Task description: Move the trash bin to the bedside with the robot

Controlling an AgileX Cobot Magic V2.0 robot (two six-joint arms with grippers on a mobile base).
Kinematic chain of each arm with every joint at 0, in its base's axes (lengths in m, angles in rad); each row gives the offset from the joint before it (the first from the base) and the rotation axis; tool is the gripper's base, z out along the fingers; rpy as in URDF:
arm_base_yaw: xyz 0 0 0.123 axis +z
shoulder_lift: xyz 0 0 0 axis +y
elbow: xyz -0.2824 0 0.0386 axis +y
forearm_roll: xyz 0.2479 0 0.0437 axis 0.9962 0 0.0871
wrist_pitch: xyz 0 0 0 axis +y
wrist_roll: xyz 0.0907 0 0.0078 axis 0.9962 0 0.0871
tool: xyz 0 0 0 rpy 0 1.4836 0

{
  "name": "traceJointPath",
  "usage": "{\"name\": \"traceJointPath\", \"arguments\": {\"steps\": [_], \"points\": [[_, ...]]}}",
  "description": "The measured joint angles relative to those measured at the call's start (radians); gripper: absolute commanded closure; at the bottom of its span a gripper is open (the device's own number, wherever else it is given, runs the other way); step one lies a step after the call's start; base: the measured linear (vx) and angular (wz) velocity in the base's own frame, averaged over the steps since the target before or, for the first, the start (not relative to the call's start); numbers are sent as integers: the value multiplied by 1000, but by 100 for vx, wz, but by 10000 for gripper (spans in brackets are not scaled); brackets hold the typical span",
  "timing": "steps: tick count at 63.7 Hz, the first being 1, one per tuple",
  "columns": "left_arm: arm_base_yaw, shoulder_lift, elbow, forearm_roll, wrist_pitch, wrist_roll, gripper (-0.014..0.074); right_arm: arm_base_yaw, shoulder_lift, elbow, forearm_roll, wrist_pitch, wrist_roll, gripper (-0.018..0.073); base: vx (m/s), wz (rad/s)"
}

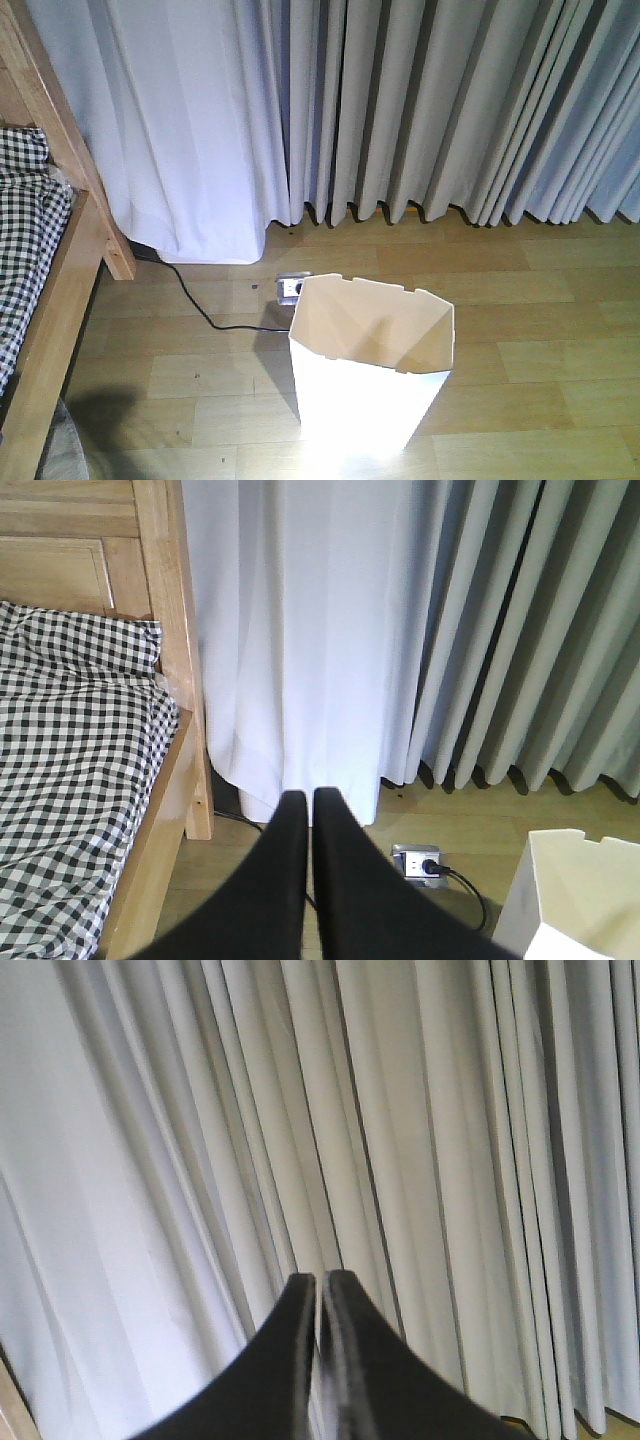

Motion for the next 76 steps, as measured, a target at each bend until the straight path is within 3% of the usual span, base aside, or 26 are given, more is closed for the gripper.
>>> {"name": "traceJointPath", "arguments": {"steps": [34, 38, 44, 48, 60, 69, 76], "points": [[0, 0, 0, 0, 0, 0, 603, 0, 0, 0, 18, -1, 3, 568, 0, 0], [0, 0, 0, 0, 0, 0, 603, 0, -3, 0, -20, 1, 5, 568, 0, 0], [0, 0, 0, 0, 0, 0, 603, 0, -30, 0, -207, 49, 43, 568, 0, 0], [0, 0, 0, 0, 0, 0, 603, 0, -48, 0, -375, 94, 129, 568, 0, 0], [0, 0, 0, 0, 0, 0, 603, 0, -93, 24, -881, 88, 638, 568, 0, 0], [0, 0, 0, 0, 0, 0, 603, 0, -144, 146, -1129, -75, 987, 568, 0, 0], [0, 0, 0, 0, 0, 0, 603, 34, -201, 234, -1270, -173, 1122, 568, 0, 0]]}}
